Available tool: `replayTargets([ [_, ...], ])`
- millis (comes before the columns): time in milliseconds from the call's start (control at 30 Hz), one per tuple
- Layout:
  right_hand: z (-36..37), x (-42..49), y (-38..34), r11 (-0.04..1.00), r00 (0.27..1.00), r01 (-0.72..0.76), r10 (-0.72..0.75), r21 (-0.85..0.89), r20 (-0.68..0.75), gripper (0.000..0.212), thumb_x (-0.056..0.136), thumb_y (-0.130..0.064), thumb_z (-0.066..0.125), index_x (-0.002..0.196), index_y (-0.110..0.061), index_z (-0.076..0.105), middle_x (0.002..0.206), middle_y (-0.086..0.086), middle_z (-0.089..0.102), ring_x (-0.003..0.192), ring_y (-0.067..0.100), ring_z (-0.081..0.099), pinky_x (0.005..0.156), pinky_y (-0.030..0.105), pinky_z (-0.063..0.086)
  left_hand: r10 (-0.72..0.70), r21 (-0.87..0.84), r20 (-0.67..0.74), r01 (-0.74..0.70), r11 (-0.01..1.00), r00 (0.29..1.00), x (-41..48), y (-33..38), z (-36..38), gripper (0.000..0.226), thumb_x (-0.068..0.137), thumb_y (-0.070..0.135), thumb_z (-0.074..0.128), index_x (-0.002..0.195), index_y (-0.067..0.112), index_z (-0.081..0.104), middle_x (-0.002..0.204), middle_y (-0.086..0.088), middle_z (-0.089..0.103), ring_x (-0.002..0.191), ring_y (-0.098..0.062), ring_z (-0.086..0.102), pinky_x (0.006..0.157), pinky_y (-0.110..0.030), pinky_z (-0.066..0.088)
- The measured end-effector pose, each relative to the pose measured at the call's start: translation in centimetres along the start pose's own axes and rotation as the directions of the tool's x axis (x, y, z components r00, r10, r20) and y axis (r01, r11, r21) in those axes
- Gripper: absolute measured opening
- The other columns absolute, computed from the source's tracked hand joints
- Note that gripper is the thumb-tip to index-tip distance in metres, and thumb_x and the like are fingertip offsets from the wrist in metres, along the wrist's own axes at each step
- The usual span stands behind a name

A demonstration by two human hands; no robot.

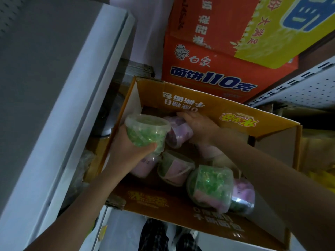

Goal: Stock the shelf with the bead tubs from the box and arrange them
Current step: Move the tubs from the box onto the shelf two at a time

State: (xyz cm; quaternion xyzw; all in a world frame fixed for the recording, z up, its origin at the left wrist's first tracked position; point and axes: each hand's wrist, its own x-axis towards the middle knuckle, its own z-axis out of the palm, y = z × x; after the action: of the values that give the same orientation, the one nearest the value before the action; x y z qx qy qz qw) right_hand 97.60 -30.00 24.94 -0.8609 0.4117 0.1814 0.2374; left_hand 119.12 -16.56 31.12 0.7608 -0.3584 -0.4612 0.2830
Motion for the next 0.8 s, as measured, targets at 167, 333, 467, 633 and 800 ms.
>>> replayTargets([
  [167,1.8,1.6,-0.1,0.995,0.998,0.062,-0.061,-0.072,0.010,0.116,0.062,-0.045,0.082,0.150,-0.022,0.011,0.154,0.003,0.022,0.143,0.021,0.018,0.118,0.042,0.010,0.024,-0.029,-0.003,-0.024,0.999,1.000,-0.3,-0.2,0.2,0.069,0.065,0.019,0.083,0.114,0.039,0.038,0.101,0.025,0.051,0.090,0.014,0.050,0.068,-0.008,0.040],
  [333,1.4,1.4,-0.3,0.999,0.993,0.035,-0.030,0.036,-0.116,0.097,0.058,-0.048,0.082,0.138,-0.019,0.036,0.135,0.003,0.044,0.126,0.022,0.041,0.109,0.035,0.029,0.051,-0.061,-0.019,-0.052,0.997,0.999,-1.0,0.1,0.0,0.070,0.065,0.011,0.083,0.118,0.034,0.042,0.100,0.024,0.053,0.084,0.025,0.052,0.063,0.000,0.043],
  [467,-0.1,-1.0,-0.2,0.985,0.981,0.003,0.031,0.175,-0.193,0.096,0.055,-0.049,0.084,0.135,-0.021,0.039,0.130,0.000,0.047,0.119,0.019,0.045,0.105,0.035,0.037,0.039,-0.065,-0.062,-0.043,0.997,0.997,-2.1,0.7,-0.6,0.063,0.065,0.008,0.083,0.105,0.036,0.042,0.096,0.024,0.051,0.080,0.021,0.054,0.059,-0.002,0.043],
  [633,-3.4,-6.0,-0.5,0.979,0.964,-0.013,0.065,0.201,-0.258,0.101,0.052,-0.051,0.084,0.136,-0.017,0.039,0.131,0.004,0.049,0.120,0.023,0.047,0.103,0.038,0.039,0.028,-0.062,-0.154,-0.038,0.997,0.988,-5.1,2.9,-1.1,0.067,0.065,0.017,0.083,0.118,0.027,0.042,0.097,0.020,0.052,0.082,0.016,0.052,0.066,-0.003,0.041],
  [800,-8.3,-12.1,-2.1,0.934,0.906,0.031,0.124,0.356,-0.405,0.090,0.051,-0.039,0.090,0.127,-0.014,0.049,0.115,0.001,0.055,0.106,0.018,0.053,0.089,0.030,0.045,0.044,-0.058,-0.303,-0.065,0.996,0.952,-10.3,6.5,-1.9,0.077,0.063,0.025,0.085,0.127,0.017,0.042,0.109,0.010,0.050,0.101,-0.009,0.050,0.082,-0.023,0.041],
])
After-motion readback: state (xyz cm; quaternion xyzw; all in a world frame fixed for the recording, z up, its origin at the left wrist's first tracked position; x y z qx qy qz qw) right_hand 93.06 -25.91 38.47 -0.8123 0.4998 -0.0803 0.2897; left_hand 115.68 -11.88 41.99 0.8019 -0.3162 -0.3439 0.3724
